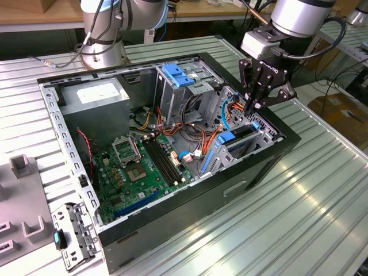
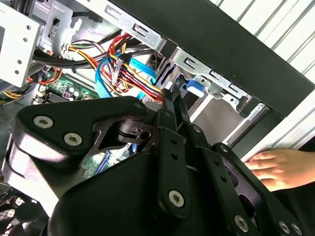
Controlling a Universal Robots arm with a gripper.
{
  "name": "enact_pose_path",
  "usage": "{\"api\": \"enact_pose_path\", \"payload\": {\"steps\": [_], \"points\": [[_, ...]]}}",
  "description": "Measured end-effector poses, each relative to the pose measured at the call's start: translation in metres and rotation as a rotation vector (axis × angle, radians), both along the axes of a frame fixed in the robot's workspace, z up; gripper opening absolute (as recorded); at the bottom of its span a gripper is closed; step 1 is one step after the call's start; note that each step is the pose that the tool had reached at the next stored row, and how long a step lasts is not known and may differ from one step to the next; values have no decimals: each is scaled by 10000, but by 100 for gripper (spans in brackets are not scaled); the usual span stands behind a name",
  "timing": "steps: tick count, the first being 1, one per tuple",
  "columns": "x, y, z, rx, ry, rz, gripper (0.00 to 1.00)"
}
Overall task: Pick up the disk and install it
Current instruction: 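Insert the first disk wire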
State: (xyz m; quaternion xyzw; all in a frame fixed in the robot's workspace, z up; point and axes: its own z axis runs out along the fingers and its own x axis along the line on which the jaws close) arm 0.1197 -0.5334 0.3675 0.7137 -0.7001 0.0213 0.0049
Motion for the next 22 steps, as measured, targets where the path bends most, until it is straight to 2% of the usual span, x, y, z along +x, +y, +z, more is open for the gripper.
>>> {"api": "enact_pose_path", "payload": {"steps": [3, 4, 6, 8, 18, 22], "points": [[-4, -4, 0, 1, 0, 0, 17], [-10, -29, -5, 26, 0, 0, 17], [-23, -82, -14, 166, 0, -1, 17], [-70, -101, -24, 248, -1, 0, 17], [-73, -103, -46, 264, -1, 0, 17], [-79, -118, -51, 326, -1, 0, 17]]}}
